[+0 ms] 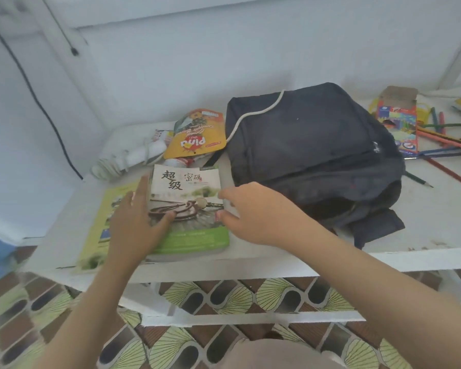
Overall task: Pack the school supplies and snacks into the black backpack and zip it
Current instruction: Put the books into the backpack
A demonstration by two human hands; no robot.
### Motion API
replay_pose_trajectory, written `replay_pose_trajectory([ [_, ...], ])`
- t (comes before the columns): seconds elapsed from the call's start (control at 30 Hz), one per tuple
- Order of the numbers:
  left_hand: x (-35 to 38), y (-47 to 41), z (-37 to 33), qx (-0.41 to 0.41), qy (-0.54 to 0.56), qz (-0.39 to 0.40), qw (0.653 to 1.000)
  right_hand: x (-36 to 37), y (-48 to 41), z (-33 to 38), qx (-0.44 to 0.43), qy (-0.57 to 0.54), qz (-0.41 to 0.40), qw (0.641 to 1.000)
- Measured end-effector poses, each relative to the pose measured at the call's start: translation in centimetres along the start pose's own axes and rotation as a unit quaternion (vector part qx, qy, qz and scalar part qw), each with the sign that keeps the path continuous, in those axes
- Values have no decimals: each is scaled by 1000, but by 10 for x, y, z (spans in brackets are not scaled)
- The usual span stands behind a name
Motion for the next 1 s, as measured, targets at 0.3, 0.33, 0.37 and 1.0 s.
replay_pose_trajectory([
  [0.3,-6,16,3,-6,138,31,990,70,-51,-10,6,-100,33,994],
  [0.33,-10,16,4,-10,147,18,989,72,-53,-11,8,-100,25,995],
  [0.37,-15,16,4,-11,157,1,988,73,-55,-13,13,-102,17,994],
  [1.0,-117,43,-51,113,334,-46,935,-24,-67,-3,-203,-273,-195,920],
])
Point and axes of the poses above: each hand's wrist, its own y-axis away from the middle knuckle, its own x-axis out of the palm, z = x × y, the point moved 8 cm from there along -y, towards the middle knuckle, and after that the axes turned 12 degrees about z, right-handed, at the moved point
